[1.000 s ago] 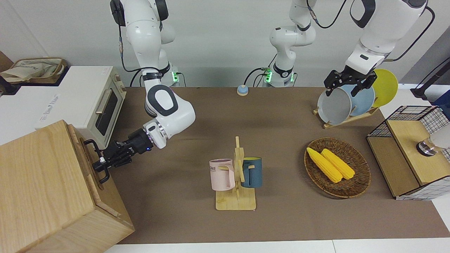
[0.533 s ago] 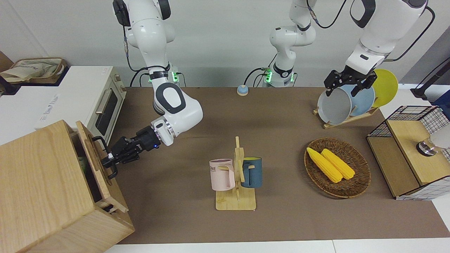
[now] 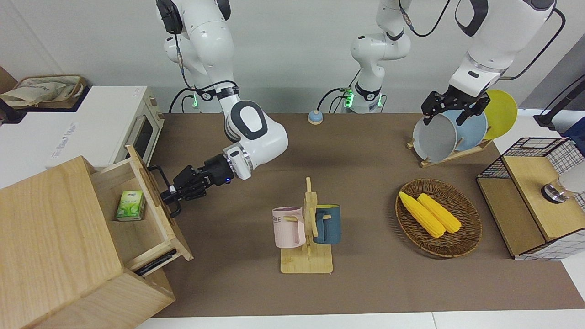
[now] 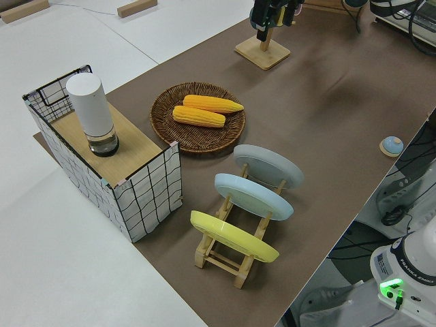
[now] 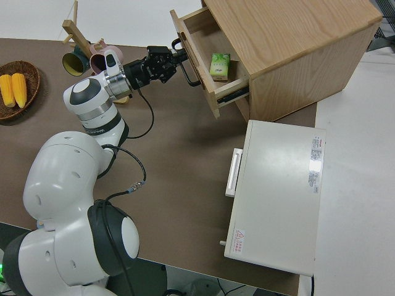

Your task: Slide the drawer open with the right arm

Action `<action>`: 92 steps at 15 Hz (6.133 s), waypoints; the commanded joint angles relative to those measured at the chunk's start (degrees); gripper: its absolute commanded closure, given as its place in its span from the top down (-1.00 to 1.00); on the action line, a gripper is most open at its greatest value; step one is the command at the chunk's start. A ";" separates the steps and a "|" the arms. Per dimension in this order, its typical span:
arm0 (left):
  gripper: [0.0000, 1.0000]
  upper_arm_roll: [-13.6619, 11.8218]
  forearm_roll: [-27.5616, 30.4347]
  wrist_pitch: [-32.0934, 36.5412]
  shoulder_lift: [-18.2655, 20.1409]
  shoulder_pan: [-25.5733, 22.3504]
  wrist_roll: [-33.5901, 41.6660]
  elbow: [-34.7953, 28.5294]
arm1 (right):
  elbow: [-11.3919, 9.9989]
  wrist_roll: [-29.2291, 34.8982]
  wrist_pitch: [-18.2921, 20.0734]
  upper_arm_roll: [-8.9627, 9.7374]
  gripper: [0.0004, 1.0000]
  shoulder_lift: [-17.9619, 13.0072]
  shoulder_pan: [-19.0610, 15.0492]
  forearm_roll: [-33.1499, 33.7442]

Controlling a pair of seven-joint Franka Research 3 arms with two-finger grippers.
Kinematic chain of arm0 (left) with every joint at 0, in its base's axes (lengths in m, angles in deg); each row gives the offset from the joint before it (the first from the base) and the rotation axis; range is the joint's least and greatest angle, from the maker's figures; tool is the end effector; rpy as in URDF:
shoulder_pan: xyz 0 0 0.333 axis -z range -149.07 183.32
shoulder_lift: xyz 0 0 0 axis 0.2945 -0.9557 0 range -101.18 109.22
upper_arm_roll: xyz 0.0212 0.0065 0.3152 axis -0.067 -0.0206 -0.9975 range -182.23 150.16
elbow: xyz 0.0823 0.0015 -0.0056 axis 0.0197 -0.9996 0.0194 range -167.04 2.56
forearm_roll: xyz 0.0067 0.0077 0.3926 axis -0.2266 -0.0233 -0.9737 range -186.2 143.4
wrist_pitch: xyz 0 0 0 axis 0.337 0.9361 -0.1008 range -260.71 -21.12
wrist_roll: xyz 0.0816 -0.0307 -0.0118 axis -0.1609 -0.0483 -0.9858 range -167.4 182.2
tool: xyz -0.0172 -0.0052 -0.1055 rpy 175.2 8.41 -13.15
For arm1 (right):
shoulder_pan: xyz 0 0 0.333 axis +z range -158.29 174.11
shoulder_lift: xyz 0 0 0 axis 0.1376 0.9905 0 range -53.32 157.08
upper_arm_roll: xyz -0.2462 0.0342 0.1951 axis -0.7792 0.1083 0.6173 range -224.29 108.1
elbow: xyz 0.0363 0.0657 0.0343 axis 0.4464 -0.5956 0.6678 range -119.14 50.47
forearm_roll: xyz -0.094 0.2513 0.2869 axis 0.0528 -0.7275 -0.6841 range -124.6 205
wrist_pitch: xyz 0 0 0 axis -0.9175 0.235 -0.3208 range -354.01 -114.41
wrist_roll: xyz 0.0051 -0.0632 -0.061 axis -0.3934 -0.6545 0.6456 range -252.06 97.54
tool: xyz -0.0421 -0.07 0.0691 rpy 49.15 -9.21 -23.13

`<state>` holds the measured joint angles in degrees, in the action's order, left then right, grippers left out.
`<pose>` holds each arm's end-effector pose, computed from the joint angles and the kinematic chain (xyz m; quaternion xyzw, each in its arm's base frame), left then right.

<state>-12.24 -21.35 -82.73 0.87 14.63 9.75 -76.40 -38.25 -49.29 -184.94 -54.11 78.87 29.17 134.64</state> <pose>0.5660 -0.0120 0.6244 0.9993 -0.0319 -0.0173 0.0025 0.6519 0.1921 0.3923 0.6782 0.2233 0.1670 0.6799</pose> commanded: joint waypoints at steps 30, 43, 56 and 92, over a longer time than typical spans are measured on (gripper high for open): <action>0.99 -0.02 -1.02 1.03 0.25 0.39 -0.60 0.58 | 2.51 -3.45 12.76 -0.47 -1.00 0.52 16.18 -7.68; 0.99 -0.02 -1.02 1.03 0.25 0.39 -0.60 0.49 | 2.51 -1.87 12.76 -0.64 0.97 0.61 16.62 -7.86; 0.99 -0.02 -1.02 1.03 0.25 0.39 -0.60 0.49 | 6.54 0.51 11.36 -0.64 0.97 0.26 16.80 -16.11; 0.99 -0.02 -1.02 1.03 0.25 0.39 -0.60 0.58 | 8.32 -26.12 3.62 -6.96 0.97 -22.15 -14.05 -92.68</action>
<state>-12.24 -21.35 -82.73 0.87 14.63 9.75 -76.40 -24.67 -73.18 -181.04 -58.76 59.45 15.89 44.73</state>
